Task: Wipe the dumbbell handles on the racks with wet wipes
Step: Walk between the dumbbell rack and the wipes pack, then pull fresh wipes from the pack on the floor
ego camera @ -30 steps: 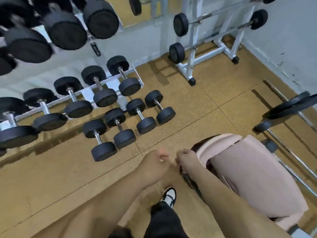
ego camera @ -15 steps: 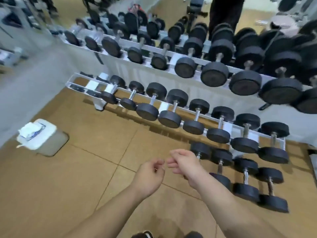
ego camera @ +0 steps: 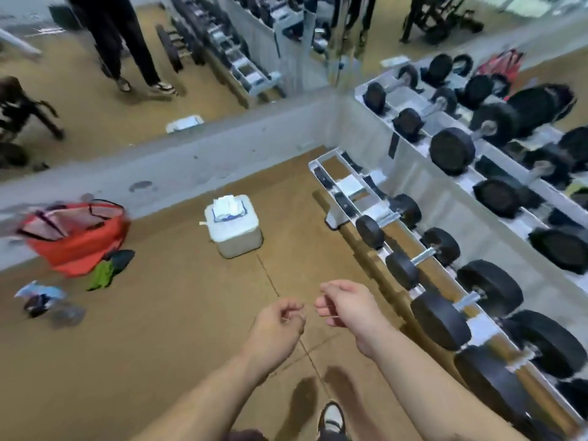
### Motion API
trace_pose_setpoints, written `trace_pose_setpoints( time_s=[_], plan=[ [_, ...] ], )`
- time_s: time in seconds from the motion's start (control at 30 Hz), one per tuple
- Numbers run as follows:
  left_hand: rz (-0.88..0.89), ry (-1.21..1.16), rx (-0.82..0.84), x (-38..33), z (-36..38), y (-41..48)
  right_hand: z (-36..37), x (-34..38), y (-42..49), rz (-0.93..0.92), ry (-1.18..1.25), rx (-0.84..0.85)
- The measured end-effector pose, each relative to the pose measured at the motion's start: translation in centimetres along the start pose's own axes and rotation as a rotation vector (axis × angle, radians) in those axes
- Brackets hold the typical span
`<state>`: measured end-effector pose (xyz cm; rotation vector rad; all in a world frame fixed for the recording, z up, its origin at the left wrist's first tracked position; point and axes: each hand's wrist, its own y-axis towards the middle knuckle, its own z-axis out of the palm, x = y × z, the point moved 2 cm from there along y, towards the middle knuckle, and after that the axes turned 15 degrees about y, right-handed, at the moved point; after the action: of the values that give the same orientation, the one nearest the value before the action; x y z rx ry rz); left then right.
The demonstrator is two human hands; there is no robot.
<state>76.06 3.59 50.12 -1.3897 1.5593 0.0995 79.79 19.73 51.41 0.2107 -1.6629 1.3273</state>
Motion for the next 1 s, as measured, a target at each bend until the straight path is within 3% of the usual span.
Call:
trace_pose_setpoints(
  time_s=[0.2,0.33,0.63,0.83,1.0],
  plan=[
    [-0.106,-0.076,-0.119,0.9,-11.3,8.1,12.5,7.0,9.0,0.057,-0.070,0.117],
    [-0.133,-0.017,-0.168,3.4,-19.1,18.3,21.5,11.4,16.4,0.047,-0.099,0.162],
    [-0.088,0.166,-0.066,7.1,-29.9,39.8,35.3,14.9,34.3,0.048,-0.174,0.097],
    [-0.121,0.135,-0.035,13.5,-28.6,56.2,39.2,11.4,52.1,0.055,-0.250,0.129],
    [-0.086,0.284,-0.125,22.6,-24.2,70.7,40.3,3.8,66.9,-0.019,-0.312,0.092]
  ],
)
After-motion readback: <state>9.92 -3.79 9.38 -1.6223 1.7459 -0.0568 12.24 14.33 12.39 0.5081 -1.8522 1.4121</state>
